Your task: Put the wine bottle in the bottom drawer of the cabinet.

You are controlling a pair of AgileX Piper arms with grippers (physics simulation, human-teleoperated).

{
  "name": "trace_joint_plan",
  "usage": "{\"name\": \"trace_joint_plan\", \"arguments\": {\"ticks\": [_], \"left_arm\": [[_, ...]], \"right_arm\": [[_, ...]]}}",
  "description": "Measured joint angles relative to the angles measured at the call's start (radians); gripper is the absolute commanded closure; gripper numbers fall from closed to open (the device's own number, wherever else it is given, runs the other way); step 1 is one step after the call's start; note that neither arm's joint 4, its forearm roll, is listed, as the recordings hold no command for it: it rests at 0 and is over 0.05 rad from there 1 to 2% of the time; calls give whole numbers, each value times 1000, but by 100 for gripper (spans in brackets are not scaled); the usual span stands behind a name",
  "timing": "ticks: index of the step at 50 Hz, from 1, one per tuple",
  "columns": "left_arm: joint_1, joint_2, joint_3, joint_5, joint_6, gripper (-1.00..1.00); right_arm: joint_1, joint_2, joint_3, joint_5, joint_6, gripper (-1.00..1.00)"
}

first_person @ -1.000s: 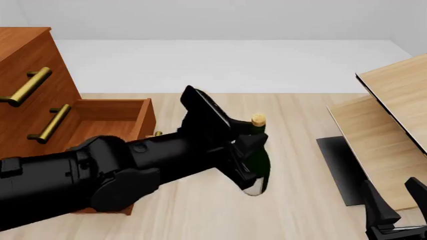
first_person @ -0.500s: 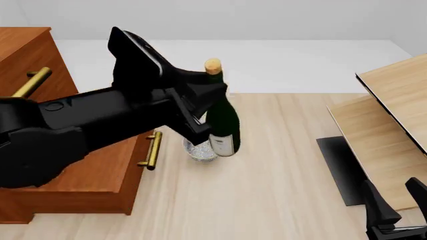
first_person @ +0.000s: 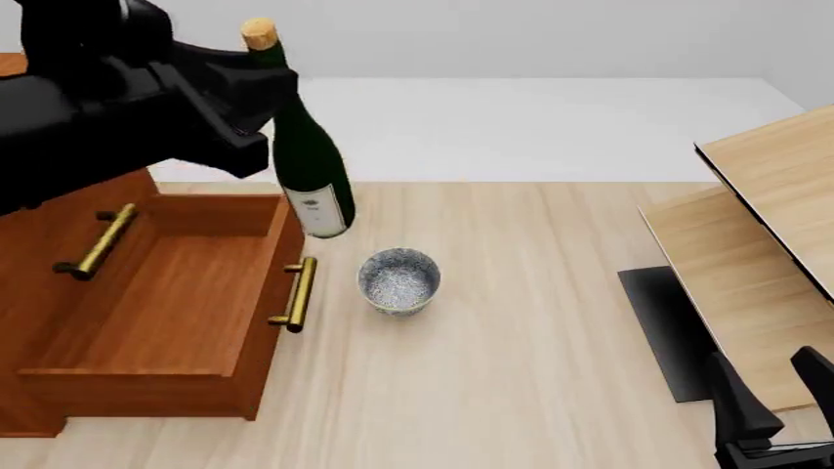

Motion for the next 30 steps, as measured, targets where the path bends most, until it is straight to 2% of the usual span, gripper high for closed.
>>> {"name": "trace_joint_plan", "arguments": {"ticks": [12, 30], "left_arm": [[136, -30, -43, 116, -4, 100], [288, -32, -53, 210, -38, 100]], "right_arm": [[1, -2, 0, 0, -3, -100], [1, -2, 0, -2, -4, -100]]}}
